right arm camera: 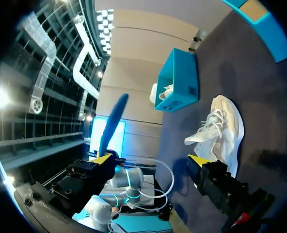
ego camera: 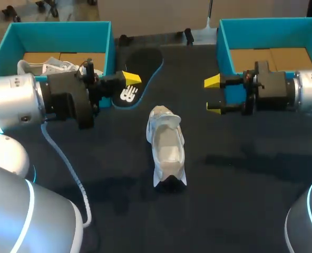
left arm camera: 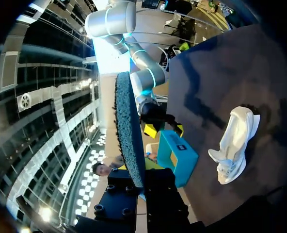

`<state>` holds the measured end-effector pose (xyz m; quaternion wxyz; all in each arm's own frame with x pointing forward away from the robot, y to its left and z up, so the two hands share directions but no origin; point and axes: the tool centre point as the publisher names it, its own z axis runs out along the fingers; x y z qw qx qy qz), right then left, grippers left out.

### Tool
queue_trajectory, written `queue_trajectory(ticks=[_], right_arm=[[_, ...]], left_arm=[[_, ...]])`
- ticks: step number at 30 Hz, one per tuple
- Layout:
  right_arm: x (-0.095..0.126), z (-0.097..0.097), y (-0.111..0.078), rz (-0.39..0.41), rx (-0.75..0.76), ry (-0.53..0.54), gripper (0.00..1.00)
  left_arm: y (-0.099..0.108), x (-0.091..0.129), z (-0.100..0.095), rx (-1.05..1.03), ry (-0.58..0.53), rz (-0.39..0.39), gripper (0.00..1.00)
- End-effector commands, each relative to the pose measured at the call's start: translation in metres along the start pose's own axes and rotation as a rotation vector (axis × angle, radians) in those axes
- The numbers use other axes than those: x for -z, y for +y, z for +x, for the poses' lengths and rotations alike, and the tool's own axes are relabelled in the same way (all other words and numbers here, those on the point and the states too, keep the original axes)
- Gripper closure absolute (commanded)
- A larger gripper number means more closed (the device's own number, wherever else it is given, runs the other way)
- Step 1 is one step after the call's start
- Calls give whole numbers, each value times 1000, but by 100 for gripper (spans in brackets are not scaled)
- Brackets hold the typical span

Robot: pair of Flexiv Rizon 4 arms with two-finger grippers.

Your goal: Take the shoe out of the shoebox, open the shoe tongue, remove and reinsert the insole, then place the shoe into the shoebox

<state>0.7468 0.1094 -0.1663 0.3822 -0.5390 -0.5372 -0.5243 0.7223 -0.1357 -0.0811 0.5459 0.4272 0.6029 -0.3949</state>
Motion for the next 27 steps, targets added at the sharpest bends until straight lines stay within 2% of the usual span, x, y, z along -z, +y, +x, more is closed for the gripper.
queue_trajectory(ticks=[1, 8, 14, 20, 24, 27], right_arm=[[1, 11, -6, -34, 3, -12, 0], [-7, 20, 7, -13, -5, 16, 0], [-23, 31, 18, 22, 20, 41, 0], [-42, 31, 22, 47, 17, 55, 0], [-48, 29, 19, 44, 6, 71, 0], [-54, 28, 19, 54, -3, 77, 0]], left_arm=[[-1, 0, 11, -37, 17, -8, 100], [8, -9, 28, -86, 31, -22, 100], [26, -18, 39, -123, 53, -20, 100], [41, -28, 45, -173, 87, -19, 100], [55, -32, 44, -208, 82, -50, 100], [57, -33, 39, -218, 68, -49, 100]])
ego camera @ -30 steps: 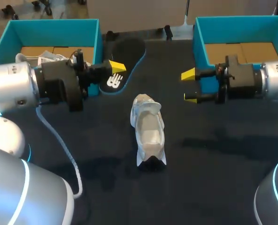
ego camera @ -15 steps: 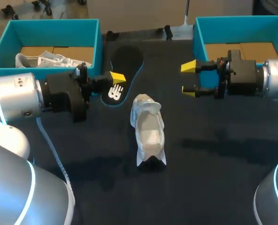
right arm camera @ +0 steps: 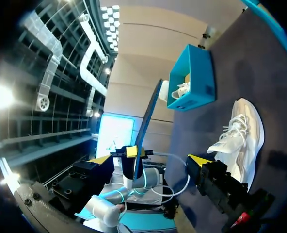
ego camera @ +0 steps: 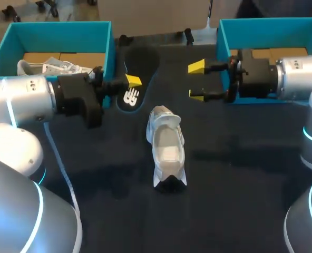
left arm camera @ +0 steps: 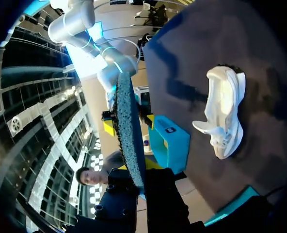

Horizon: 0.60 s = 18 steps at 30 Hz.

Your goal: Take the shoe out of the shoebox, open the shoe tongue, remove and reinsert the insole, then place the shoe into the shoebox

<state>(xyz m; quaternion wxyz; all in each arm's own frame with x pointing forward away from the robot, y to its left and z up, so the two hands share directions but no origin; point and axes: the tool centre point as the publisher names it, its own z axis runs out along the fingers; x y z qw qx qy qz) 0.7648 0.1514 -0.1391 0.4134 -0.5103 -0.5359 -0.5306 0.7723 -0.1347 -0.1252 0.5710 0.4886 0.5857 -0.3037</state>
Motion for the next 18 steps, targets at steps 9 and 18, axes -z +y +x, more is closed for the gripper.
queue_trajectory(ticks=[9, 18], right_arm=[[-17, -7, 4, 12, -60, -47, 0], [-20, -6, 12, -3, -62, -48, 0]], left_arm=[[11, -18, -1, -17, -5, 12, 100], [7, -20, 2, 6, 1, 23, 100]])
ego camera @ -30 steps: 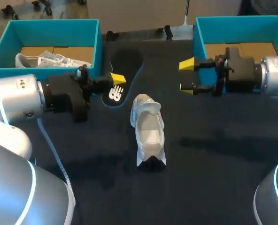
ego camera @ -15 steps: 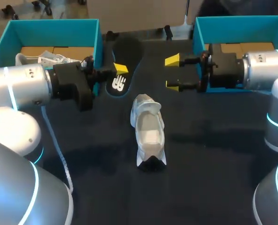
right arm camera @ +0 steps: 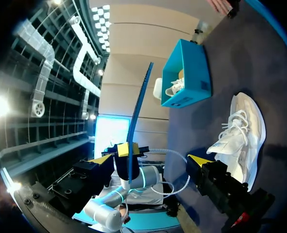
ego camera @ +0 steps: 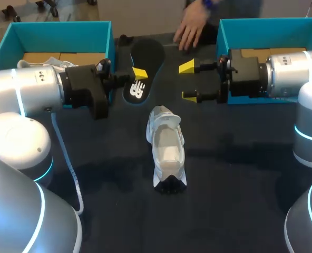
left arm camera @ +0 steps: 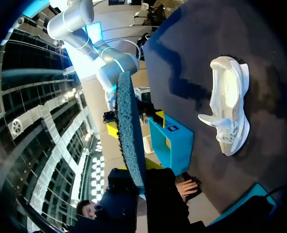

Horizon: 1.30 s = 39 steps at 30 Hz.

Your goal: Take the shoe out of the shoebox, open the shoe tongue, remove and reinsert the insole, then place the shoe into the shoebox

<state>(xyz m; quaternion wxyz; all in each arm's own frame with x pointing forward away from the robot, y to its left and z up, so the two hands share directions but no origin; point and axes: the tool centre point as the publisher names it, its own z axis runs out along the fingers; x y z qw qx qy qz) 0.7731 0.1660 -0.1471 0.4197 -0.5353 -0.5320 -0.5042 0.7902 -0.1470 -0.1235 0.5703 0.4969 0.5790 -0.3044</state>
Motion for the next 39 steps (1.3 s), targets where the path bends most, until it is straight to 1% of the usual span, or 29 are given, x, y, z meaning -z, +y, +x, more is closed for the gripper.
queue_trajectory(ticks=[1, 2, 4, 8, 10, 16, 18, 19, 20, 22, 25, 28, 31, 32, 34, 37, 39], right_arm=[[-4, 3, 9, -22, -13, -7, 0], [-4, 4, 11, -41, -15, 4, 0], [-4, 7, 15, -48, -29, 3, 0], [-7, 17, 21, -59, -31, -7, 0], [-10, 20, 23, -59, -38, -13, 0], [-20, 19, 28, -47, -59, -8, 0], [-22, 17, 30, -40, -70, 5, 0], [-23, 15, 31, -39, -74, 5, 11], [-23, 15, 32, -32, -76, 8, 16], [-25, 14, 35, -23, -82, 10, 19], [-28, 13, 38, -8, -91, 17, 36], [-31, 14, 42, 16, -97, 23, 43], [-35, 15, 44, 34, -101, 28, 43], [-37, 15, 45, 43, -106, 31, 45], [-39, 14, 44, 49, -110, 35, 50], [-42, 12, 42, 53, -114, 45, 55], [-43, 10, 40, 57, -117, 52, 63]], left_arm=[[-8, -4, 6, 18, 7, 9, 100], [-10, -5, 6, 20, 6, 8, 100], [-15, -7, 5, 24, 0, 12, 100], [-20, -10, 5, -3, -14, -18, 100], [-22, -12, 4, 11, -24, -18, 100], [-35, -18, 2, 12, -31, -26, 100], [-39, -19, 2, -14, -31, -53, 100], [-41, -19, 2, -20, -27, -60, 100], [-42, -19, 2, -23, -27, -74, 100], [-45, -19, 3, -26, -29, -89, 100], [-45, -18, 4, -12, -33, -98, 100], [-46, -17, 4, -10, -33, -105, 100], [-48, -18, 4, -21, -33, -111, 100], [-48, -18, 4, -22, -33, -113, 100], [-48, -19, 4, -24, -39, -122, 100], [-48, -22, 4, -9, -43, -138, 100], [-48, -23, 3, -9, -46, -140, 100]])
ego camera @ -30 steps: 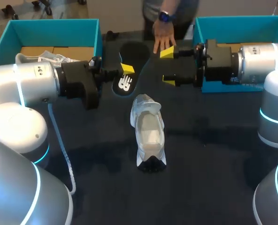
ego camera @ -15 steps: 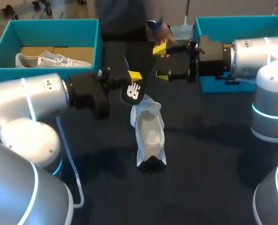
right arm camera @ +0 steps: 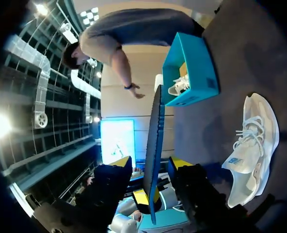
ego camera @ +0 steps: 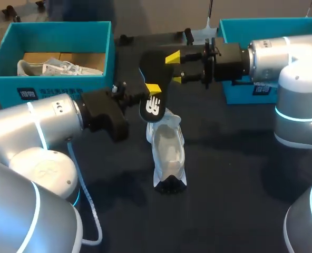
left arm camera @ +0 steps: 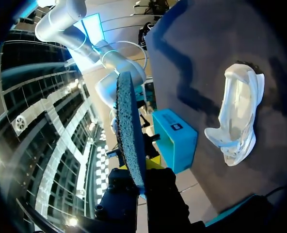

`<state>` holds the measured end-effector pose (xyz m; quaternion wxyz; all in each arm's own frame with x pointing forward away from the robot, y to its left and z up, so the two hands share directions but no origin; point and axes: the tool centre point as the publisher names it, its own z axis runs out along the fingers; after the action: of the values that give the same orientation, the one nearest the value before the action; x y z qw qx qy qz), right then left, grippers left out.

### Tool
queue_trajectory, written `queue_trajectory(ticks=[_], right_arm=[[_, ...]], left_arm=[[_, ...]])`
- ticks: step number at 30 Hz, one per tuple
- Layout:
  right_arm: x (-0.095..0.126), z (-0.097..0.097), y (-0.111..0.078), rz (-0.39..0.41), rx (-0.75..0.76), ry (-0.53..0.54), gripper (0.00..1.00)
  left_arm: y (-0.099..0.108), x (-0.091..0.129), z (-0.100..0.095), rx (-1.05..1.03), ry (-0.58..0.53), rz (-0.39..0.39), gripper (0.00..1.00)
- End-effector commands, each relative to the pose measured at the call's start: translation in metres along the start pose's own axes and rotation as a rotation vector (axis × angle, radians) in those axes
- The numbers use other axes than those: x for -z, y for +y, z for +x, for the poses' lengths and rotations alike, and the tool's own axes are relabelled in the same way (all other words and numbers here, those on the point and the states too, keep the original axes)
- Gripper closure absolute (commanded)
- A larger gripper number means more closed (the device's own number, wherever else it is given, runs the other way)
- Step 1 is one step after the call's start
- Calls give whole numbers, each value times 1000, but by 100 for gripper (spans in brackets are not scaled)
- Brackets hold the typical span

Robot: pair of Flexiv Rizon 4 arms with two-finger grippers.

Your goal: Take the shoe out of the shoebox, open the shoe tongue, remove and reinsert the insole, then place the shoe into the shoebox

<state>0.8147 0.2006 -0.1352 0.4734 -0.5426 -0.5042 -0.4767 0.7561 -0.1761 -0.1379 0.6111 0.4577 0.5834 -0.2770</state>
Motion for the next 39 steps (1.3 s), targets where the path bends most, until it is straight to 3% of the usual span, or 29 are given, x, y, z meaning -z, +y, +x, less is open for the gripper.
queue_trajectory(ticks=[1, 6, 10, 17, 19, 21, 30, 31, 32, 33, 34, 39], right_arm=[[-7, -5, 0, 5, -3, 10, 66], [-10, -6, -3, 30, -5, 27, 74], [-16, -6, -5, 69, -7, 28, 75], [-20, -10, -5, 71, -10, 39, 78], [-20, -10, -4, 71, -7, 41, 85], [-20, -10, -4, 69, -6, 41, 100], [-18, -10, -1, 70, -3, 32, 100], [-17, -11, 0, 69, -3, 32, 100], [-16, -12, 0, 68, -4, 31, 100], [-15, -12, 0, 66, -6, 30, 100], [-13, -14, 1, 62, -8, 28, 100], [-9, -17, 0, 54, -14, 26, 100]], left_arm=[[-5, -6, 1, -1, -8, -21, 100], [-3, -7, 2, -3, -8, -16, 100], [-1, -9, 2, -5, -6, -12, 100], [-1, -12, 3, -6, -4, -8, 100], [-2, -12, 4, -4, -4, -7, 100], [-3, -12, 5, -1, -3, -7, 100], [0, -6, 12, 20, 31, -5, 100], [1, -5, 13, 26, 37, 2, 90], [3, -3, 14, 34, 41, 4, 67], [6, -1, 16, 34, 62, 7, 41], [9, 0, 18, 30, 75, 1, 0], [24, 11, 26, 12, 116, 27, 0]])
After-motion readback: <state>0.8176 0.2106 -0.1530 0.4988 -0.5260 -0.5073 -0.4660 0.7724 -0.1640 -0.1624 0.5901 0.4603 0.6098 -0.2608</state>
